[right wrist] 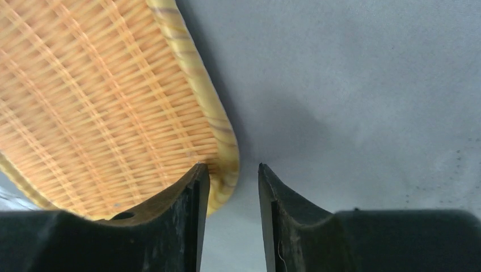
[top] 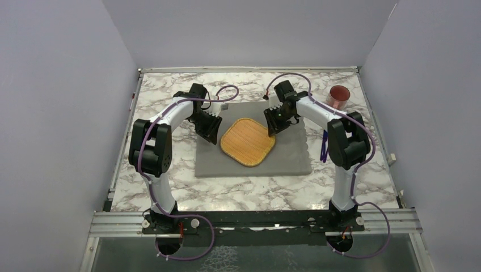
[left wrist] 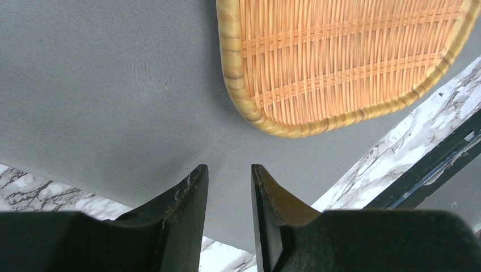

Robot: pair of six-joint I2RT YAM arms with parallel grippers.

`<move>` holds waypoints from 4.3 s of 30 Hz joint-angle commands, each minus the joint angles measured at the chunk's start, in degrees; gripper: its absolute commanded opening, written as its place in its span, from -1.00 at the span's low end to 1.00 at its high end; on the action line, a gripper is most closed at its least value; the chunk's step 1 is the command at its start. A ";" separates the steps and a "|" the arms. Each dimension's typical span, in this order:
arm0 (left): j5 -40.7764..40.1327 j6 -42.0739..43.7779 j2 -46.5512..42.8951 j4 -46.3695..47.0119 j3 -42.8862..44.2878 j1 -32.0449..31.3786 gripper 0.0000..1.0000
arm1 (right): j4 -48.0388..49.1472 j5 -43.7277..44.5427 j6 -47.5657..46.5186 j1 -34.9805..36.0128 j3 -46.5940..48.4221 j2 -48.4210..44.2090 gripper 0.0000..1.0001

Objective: Set the dinner table for one person

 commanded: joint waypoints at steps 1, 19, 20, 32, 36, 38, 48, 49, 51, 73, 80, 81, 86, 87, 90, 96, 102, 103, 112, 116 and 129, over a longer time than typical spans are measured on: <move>1.66 0.08 -0.70 -0.33 1.61 0.00 -0.27 | -1.05 3.83 -3.84 -0.11 -1.00 -3.87 -0.12; 10.56 -0.67 1.83 0.34 2.35 0.01 -0.30 | -2.28 0.75 -5.35 -0.11 -5.21 -9.97 0.10; 10.63 -0.94 2.26 0.52 2.47 0.02 -0.30 | -2.16 0.66 -5.16 -0.11 -5.24 -9.77 0.08; 12.41 -1.62 6.75 2.77 1.95 -0.13 -0.30 | -1.26 -2.79 -5.47 -0.06 -6.42 -7.97 0.06; 12.49 -2.09 7.33 3.97 1.61 -0.11 -0.30 | -1.25 -3.02 -5.55 -0.10 -6.80 -8.23 0.06; 12.55 -2.19 7.50 4.54 1.38 -0.13 -0.30 | -1.27 -3.08 -5.58 -0.06 -6.82 -8.53 0.06; 13.80 -2.45 8.58 5.58 1.34 -0.13 -0.30 | -0.46 -2.48 -5.82 -0.10 -7.44 -7.71 0.05; 13.80 -2.52 8.58 5.63 1.38 -0.13 -0.30 | -0.24 -2.56 -5.93 -0.09 -7.56 -7.46 0.05; 13.74 -2.59 8.49 5.64 1.47 -0.13 -0.30 | 0.01 -2.77 -6.10 -0.10 -7.62 -6.80 0.05; 13.35 -3.51 8.96 5.86 4.08 -0.14 -0.62 | 0.93 -8.16 -6.02 -0.10 -8.45 -4.27 -0.37; 13.37 -3.95 8.90 5.82 6.13 -0.13 -0.64 | 0.62 -8.17 -6.18 -0.09 -8.35 -4.24 -0.50; 13.37 -4.12 8.86 5.83 6.50 -0.13 -0.63 | 0.60 -8.25 -6.18 -0.05 -8.20 -4.21 -0.51; 13.61 -4.63 9.18 5.86 8.31 -0.14 -0.63 | 0.34 -8.44 -6.09 -0.09 -7.42 -4.01 -0.54; 13.63 -4.65 9.26 5.89 8.59 -0.18 -0.63 | 0.25 -8.45 -6.09 -0.06 -7.17 -3.89 -0.55; 13.54 -4.74 9.60 5.84 9.26 -0.14 -0.63 | 0.15 -8.53 -6.00 -0.08 -6.47 -3.82 -0.55; 13.20 -4.75 10.52 5.86 10.31 -0.13 -0.63 | -0.02 -8.53 -5.75 -0.08 -4.63 -2.79 -0.57; 13.02 -4.84 11.01 5.86 11.12 -0.13 -0.63 | -0.02 -8.75 -5.48 -0.11 -2.81 -2.09 -0.57; 13.00 -4.83 11.08 5.90 11.35 -0.14 -0.63 | -0.07 -8.78 -5.47 -0.09 -2.48 -1.91 -0.57; 12.57 -4.92 12.21 5.90 13.42 -0.17 -0.63 | -0.31 -9.07 -5.21 -0.11 -0.20 -0.47 -0.57; 12.37 -4.98 12.99 5.73 14.10 -0.13 -0.64 | -0.34 -8.95 -5.36 -0.11 0.32 0.42 -0.57; 12.35 -4.65 14.29 5.58 13.46 -0.13 -0.65 | 0.99 -8.89 -5.04 -0.11 0.73 1.54 -0.58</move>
